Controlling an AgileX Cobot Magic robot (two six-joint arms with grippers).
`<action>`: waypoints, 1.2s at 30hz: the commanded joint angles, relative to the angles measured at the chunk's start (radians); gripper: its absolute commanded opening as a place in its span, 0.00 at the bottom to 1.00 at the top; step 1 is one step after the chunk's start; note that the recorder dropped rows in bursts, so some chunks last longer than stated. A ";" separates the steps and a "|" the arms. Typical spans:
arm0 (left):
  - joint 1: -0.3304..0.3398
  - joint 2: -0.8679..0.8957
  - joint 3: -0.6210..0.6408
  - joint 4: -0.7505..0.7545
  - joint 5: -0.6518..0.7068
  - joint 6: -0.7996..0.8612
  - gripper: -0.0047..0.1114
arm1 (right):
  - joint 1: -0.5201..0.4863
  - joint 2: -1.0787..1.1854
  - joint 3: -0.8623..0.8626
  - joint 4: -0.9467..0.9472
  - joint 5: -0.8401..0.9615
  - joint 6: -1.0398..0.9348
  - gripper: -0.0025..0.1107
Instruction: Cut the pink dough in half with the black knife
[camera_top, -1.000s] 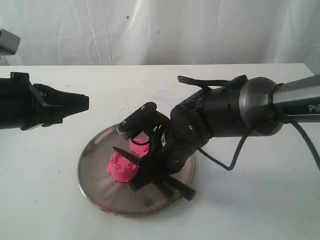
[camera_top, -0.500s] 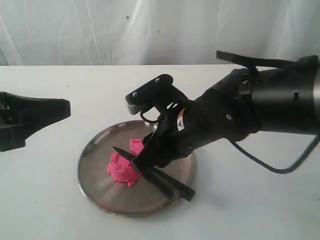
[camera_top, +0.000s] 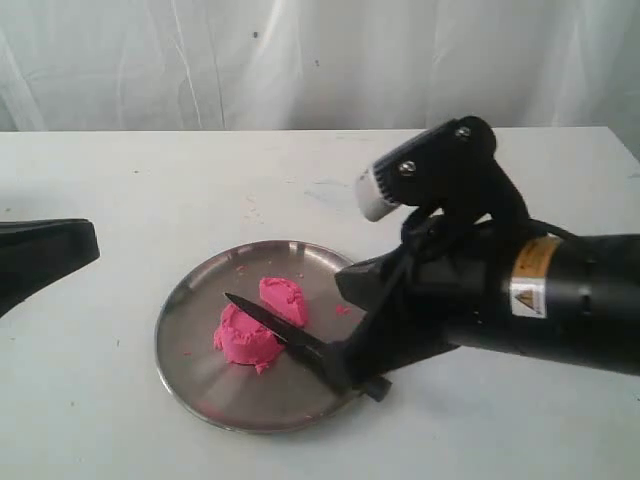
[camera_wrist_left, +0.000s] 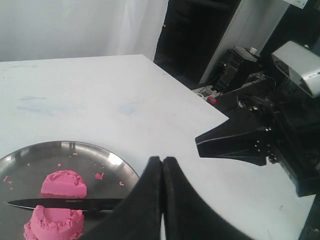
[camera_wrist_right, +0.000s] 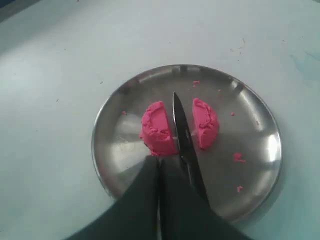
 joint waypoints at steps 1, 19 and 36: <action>0.003 -0.013 0.008 -0.004 0.022 -0.009 0.04 | 0.004 -0.099 0.079 0.040 -0.014 0.008 0.02; 0.003 -0.013 0.008 0.011 0.018 -0.007 0.04 | 0.004 -0.193 0.277 0.045 -0.158 0.120 0.02; 0.003 -0.013 0.011 0.017 0.015 -0.007 0.04 | 0.004 -0.193 0.287 0.045 -0.152 0.134 0.02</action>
